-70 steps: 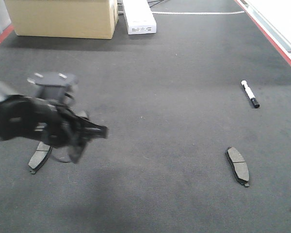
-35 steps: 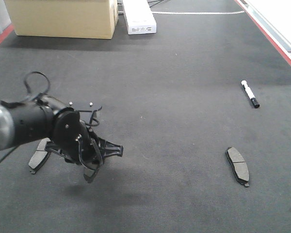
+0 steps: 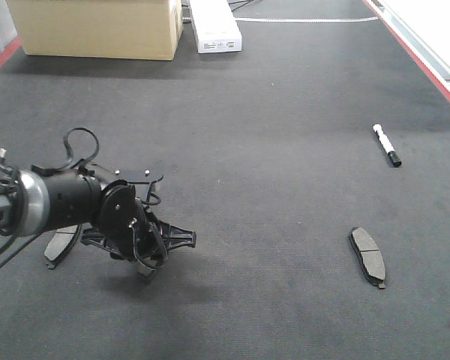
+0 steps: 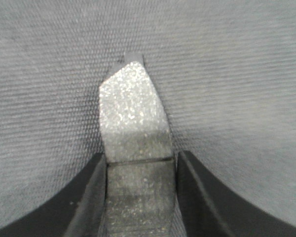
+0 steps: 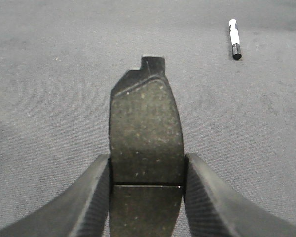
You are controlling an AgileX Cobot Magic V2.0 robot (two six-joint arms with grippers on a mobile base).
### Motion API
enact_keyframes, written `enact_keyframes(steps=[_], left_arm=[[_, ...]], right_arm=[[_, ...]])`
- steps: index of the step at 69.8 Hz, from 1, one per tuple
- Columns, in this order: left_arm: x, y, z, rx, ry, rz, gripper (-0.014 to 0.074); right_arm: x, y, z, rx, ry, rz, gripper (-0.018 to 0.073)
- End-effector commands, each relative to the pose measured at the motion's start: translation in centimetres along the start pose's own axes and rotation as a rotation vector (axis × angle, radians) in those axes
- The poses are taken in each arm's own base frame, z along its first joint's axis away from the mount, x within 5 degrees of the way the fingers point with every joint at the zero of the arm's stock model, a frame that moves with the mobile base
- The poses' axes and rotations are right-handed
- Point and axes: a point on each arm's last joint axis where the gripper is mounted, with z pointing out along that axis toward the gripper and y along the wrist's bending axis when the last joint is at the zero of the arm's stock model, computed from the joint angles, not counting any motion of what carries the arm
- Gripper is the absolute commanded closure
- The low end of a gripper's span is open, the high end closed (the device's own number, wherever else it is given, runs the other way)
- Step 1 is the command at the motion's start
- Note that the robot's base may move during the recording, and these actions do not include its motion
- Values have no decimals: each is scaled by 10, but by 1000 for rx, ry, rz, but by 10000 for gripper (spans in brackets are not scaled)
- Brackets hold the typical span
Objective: Move and align brake pads A on conveyor
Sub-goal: 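Lower the left gripper's brake pad onto the belt beside the nearest pad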
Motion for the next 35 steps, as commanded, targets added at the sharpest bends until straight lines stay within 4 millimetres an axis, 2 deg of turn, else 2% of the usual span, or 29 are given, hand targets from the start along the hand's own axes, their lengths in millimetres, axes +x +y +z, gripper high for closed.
enact_keyframes(steps=[1, 13, 23, 35], left_arm=[[-15, -6, -22, 53, -104, -14, 330], [-15, -6, -23, 50, -101, -10, 216], [-14, -5, -24, 44, -91, -9, 188], [-18, -6, -49, 80, -167, 12, 188]], right_arm=[[-17, 1, -5, -5, -120, -12, 561], [-17, 1, -5, -5, -120, -12, 561], [-17, 1, -5, -5, -120, -12, 561], [-17, 1, -5, -5, -120, -12, 561]])
